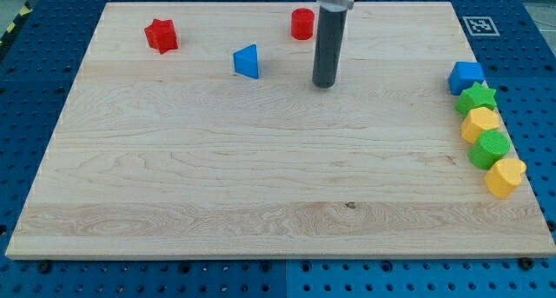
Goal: Slide the blue triangle near to the blue cube
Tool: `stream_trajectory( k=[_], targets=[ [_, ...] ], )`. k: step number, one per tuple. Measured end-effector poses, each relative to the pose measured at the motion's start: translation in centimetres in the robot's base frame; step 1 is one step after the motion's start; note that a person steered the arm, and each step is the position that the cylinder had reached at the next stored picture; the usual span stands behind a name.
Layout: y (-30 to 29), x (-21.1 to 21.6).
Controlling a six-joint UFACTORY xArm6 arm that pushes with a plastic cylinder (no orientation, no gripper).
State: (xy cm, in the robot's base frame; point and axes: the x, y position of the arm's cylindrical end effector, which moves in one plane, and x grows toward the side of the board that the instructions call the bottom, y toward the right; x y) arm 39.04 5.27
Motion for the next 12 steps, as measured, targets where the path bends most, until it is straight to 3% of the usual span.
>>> stream_trajectory(
  k=[1,2,3,5,7,11,12],
  targets=[
    [-4.0,2.9],
    [-6.8,3.1],
    [-7.2,2.9],
    [-13.3,0.2],
    [-13.4,-3.7],
    [-9.4,-4.2],
    [-12.4,-6.0]
  ],
)
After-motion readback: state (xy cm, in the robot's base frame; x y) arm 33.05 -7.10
